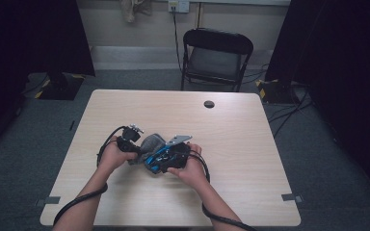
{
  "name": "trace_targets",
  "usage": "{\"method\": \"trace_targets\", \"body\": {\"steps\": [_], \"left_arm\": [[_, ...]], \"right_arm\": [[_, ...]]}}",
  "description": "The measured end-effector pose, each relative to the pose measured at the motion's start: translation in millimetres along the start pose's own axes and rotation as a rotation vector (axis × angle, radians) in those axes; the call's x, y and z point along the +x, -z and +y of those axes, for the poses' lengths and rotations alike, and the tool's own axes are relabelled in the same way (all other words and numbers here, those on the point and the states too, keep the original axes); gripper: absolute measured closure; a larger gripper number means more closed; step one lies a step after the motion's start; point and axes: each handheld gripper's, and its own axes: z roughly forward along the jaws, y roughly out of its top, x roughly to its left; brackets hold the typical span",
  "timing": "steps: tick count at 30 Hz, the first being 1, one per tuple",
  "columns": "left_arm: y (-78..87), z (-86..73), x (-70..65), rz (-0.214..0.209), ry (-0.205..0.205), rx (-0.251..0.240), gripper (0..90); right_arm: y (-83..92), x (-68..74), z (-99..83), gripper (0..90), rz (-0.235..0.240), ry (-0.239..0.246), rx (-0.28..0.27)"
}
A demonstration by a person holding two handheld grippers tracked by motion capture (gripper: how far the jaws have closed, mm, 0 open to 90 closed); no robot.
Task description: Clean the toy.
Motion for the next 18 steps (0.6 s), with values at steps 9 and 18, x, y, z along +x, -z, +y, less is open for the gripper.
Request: {"method": "trace_targets", "body": {"steps": [9, 18], "left_arm": [[8.3, -14.2, -0.3, -0.001, -0.013, 0.002, 70.3], [14.6, -28.5, -1.5, -0.018, -0.004, -0.027, 70.2]], "right_arm": [[-0.1, -0.3, 0.6, 5.9, 0.002, 0.002, 0.005], [0.0, -0.2, 1.0, 5.9, 0.001, 0.003, 0.008]]}}
